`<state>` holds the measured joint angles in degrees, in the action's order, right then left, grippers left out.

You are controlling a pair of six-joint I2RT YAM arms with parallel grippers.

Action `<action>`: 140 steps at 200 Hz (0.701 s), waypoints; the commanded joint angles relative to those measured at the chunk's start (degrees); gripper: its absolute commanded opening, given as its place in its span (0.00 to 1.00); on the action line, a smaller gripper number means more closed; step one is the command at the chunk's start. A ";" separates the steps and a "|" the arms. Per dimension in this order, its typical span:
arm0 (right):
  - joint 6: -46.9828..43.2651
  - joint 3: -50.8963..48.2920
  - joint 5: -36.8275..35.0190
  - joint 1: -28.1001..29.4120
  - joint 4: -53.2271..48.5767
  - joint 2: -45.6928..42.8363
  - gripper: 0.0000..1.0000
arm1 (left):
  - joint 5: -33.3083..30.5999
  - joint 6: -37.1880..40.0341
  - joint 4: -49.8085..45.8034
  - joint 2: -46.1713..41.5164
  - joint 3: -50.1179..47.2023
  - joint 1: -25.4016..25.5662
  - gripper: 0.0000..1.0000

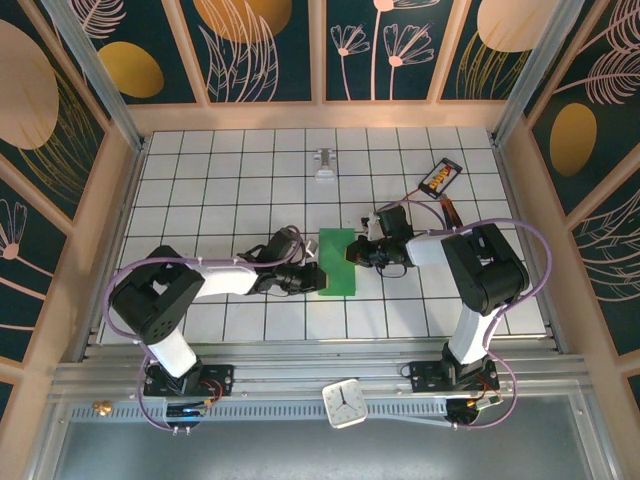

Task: Fold a paper plane with a square sheet of paper (pick it up from the middle)
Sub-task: First fold the square sheet of paper in half at the center of the table.

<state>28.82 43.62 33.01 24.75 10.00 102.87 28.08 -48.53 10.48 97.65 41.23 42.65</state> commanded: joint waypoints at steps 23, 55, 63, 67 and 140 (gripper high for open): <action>-2.63 -2.92 -13.06 -1.21 -8.30 3.74 0.00 | -1.84 2.39 -6.25 1.59 -0.42 0.06 0.12; -2.63 -3.09 -13.15 -1.21 -8.23 3.45 0.00 | -0.23 2.30 -4.38 -2.16 0.70 0.05 0.13; -2.66 -3.02 -13.15 -1.25 -8.24 3.45 0.00 | -0.41 2.17 -3.66 -2.74 1.34 -0.14 0.13; -2.63 -3.01 -13.15 -1.28 -8.29 3.48 0.00 | -0.79 2.05 -3.49 -2.87 1.75 -0.14 0.13; -2.90 -2.95 -13.15 -1.21 -8.32 3.38 0.00 | -2.09 2.89 -2.15 6.28 7.95 -3.64 0.11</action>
<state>28.80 43.55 32.91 24.75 10.02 102.80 26.06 -47.16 8.45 100.20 47.35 39.16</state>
